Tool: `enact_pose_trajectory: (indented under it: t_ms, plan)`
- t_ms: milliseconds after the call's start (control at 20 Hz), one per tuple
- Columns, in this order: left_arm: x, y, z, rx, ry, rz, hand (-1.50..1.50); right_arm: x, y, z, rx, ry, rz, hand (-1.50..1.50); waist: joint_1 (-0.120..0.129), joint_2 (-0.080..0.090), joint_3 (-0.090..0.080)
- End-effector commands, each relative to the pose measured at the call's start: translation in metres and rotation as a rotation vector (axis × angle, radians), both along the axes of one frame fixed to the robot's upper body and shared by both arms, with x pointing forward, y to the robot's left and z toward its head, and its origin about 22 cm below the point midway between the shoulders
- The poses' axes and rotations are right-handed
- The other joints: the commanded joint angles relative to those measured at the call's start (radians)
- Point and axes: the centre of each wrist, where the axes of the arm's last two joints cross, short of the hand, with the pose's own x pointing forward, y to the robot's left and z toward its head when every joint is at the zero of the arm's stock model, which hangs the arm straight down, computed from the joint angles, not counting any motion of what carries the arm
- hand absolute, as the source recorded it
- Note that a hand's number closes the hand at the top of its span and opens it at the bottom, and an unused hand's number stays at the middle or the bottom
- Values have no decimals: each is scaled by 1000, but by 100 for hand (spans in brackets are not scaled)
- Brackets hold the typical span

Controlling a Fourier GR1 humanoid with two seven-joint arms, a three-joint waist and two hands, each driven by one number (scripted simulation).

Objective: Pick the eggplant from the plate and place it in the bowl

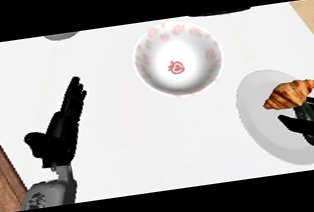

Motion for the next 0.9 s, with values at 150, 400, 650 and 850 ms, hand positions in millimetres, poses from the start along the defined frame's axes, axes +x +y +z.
enact_pose_trajectory:
  t_ms: [150,400,650,850]
  plan:
    - [9,-1,-9,10,9,-3,0,8,22,-11,-19,15,178,150,1,11,22]
    - [1,-4,-1,1,-2,-2,0,14,56,-4,57,-95,385,150,13,6,23]
    - [8,-22,-2,-11,5,-113,0,32,170,50,94,-355,1248,150,166,2,26]
    - [7,-18,-5,-4,12,-77,0,9,217,71,267,-588,1671,150,92,1,26]
